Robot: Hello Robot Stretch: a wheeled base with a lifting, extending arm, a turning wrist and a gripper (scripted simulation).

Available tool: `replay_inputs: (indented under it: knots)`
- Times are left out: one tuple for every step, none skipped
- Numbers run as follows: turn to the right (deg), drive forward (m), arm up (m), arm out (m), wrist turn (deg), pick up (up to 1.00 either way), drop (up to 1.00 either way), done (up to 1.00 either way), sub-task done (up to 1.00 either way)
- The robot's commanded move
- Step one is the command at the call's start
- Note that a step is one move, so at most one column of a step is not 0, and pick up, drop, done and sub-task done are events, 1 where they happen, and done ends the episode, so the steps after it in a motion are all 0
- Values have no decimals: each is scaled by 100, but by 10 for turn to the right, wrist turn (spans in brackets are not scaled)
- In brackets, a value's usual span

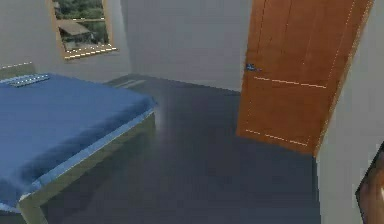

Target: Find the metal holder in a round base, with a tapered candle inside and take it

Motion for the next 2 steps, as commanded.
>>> replay_inputs:
  knots:
    - [0,100,0,0,0,0,0,0,0]
    - [0,100,0,0,0,0,0,0,0]
